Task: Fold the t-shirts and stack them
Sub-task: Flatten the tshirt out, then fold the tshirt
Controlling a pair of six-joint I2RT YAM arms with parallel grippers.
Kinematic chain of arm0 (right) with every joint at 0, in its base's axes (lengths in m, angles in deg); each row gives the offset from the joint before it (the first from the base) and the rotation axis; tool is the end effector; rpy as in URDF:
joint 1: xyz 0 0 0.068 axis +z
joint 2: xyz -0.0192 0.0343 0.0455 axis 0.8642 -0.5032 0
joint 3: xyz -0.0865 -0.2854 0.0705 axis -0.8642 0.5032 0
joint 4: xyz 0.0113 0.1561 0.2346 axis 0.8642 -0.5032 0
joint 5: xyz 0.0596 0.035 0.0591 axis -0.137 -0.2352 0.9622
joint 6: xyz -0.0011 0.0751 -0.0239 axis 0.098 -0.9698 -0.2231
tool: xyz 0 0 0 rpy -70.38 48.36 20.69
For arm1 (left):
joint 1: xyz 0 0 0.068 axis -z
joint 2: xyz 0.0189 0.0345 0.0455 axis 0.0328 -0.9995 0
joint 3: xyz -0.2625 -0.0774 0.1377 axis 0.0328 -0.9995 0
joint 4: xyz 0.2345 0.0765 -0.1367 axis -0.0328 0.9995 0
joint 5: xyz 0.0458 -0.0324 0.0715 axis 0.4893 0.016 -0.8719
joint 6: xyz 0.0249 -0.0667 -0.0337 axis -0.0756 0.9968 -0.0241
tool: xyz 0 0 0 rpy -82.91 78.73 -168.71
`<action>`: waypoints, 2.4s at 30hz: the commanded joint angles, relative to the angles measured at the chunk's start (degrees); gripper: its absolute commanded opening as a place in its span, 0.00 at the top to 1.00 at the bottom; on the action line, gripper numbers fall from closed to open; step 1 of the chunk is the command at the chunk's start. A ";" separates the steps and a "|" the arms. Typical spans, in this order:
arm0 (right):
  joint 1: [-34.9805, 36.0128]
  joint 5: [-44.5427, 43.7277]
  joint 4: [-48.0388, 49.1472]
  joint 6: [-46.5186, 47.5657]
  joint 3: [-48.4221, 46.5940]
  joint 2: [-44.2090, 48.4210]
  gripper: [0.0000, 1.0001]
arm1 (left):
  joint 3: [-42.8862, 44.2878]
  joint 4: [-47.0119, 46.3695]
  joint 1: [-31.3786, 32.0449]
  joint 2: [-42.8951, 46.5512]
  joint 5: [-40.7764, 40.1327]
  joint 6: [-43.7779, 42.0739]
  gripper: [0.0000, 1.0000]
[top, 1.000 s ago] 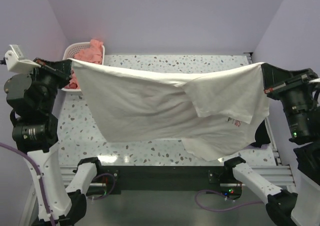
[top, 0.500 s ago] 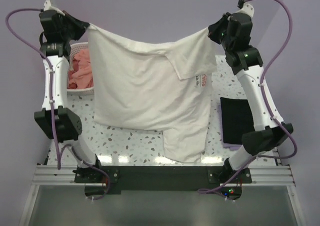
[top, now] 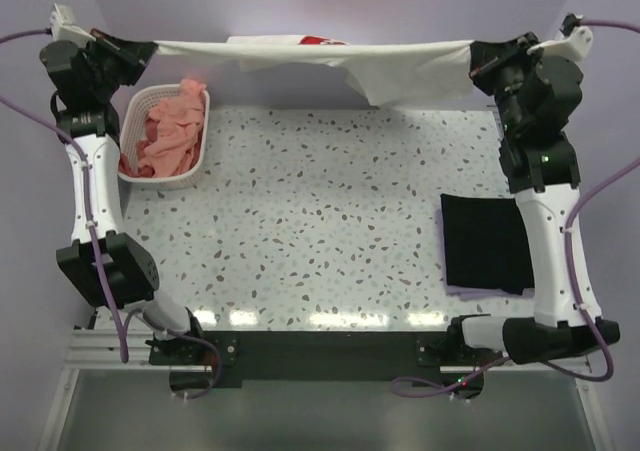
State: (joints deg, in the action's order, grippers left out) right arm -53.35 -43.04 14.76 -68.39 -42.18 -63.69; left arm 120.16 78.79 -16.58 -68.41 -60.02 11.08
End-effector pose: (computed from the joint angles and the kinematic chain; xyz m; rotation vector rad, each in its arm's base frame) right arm 0.3097 0.0253 0.5937 0.4993 1.3463 0.5354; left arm 0.4258 0.1096 0.5172 -0.5683 1.4886 -0.8158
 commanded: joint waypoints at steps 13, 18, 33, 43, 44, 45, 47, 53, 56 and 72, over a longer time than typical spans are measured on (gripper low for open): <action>-2.48 11.78 3.44 -5.51 57.54 7.13 1.00 | -57.75 -5.07 0.18 15.28 -8.96 -4.79 1.00; -2.83 15.03 3.09 -3.14 61.52 2.81 0.86 | -63.48 -0.67 0.26 16.33 -14.57 -7.16 1.00; 6.55 14.09 -7.27 -7.08 71.54 19.66 0.41 | -65.34 5.84 0.18 20.55 -17.75 -10.15 0.96; 21.50 6.35 -16.59 -14.11 77.43 24.25 0.43 | -64.10 6.81 0.26 19.68 -16.35 -12.35 0.94; 23.17 4.95 -18.08 -14.55 77.52 24.60 0.43 | -64.36 6.64 0.18 19.50 -16.09 -12.44 0.94; 23.79 4.15 -18.79 -15.08 77.52 24.87 0.43 | -64.45 6.46 0.26 19.41 -15.56 -12.26 0.95; 25.02 2.48 -21.41 -15.44 77.25 26.10 0.43 | -64.80 6.11 0.27 19.23 -15.03 -12.18 0.95; 25.20 -0.60 -30.56 -15.44 74.18 29.96 0.41 | -65.24 5.85 0.26 19.06 -14.06 -12.00 0.96; 25.29 -1.13 -33.20 -15.35 73.12 28.31 0.40 | -65.33 5.76 0.26 19.15 -13.36 -11.91 0.96; 26.35 5.20 -23.18 -18.17 76.91 18.63 0.95 | -66.30 5.85 0.26 19.50 -13.18 -12.00 0.96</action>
State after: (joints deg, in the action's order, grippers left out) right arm -27.52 -38.67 -9.57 -85.68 34.00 -44.19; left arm 53.96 85.41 -16.36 -49.46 -73.46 0.37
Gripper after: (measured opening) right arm 0.083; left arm 0.047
